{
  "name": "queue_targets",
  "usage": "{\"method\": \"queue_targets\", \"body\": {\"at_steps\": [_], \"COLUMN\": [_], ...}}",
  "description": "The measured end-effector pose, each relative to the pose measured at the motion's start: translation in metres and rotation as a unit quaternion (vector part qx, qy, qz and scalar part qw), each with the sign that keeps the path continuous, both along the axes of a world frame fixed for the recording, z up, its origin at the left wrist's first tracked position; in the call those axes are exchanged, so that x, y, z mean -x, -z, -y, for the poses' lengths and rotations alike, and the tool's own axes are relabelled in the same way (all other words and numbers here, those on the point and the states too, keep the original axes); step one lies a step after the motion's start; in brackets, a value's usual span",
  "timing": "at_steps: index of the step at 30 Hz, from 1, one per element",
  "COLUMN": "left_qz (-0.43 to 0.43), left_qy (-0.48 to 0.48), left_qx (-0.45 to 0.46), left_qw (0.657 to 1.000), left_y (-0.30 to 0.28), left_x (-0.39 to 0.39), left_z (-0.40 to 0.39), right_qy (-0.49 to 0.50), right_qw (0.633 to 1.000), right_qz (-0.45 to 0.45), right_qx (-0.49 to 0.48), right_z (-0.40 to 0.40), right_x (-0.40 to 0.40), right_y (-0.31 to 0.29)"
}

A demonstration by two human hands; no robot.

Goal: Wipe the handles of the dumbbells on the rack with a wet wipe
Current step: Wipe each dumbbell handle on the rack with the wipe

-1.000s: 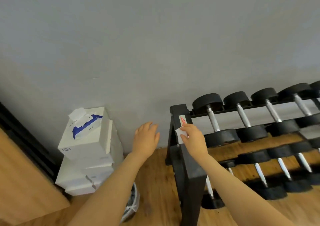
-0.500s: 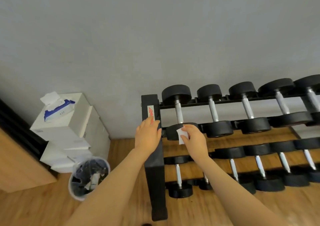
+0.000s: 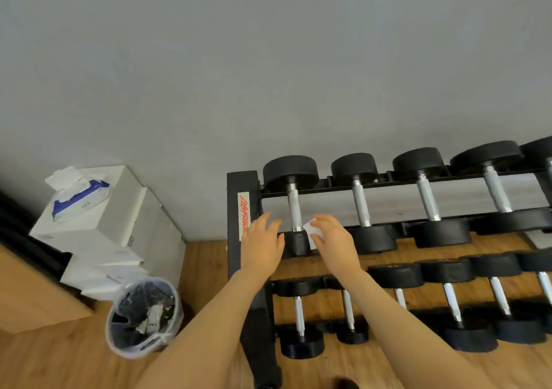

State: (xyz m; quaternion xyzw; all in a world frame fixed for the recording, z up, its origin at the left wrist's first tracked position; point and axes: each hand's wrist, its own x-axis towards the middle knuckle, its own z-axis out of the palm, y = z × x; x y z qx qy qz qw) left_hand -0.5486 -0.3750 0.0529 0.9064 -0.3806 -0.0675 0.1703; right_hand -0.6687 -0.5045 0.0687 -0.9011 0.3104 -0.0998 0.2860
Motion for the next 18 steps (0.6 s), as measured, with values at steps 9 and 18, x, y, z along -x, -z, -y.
{"method": "queue_targets", "body": {"at_steps": [9, 18], "left_qz": [0.003, -0.005], "left_qy": [-0.185, -0.312], "left_qx": [0.023, -0.015], "left_qw": [0.982, 0.950], "left_y": [0.015, 0.010], "left_x": [0.028, 0.066], "left_z": [0.053, 0.076], "right_qy": [-0.190, -0.308], "right_qw": [0.982, 0.951], "right_qz": [-0.023, -0.030], "right_qx": [0.006, -0.004], "right_z": [0.084, 0.123], "right_x": [-0.027, -0.039], "right_y": [0.018, 0.019]}}
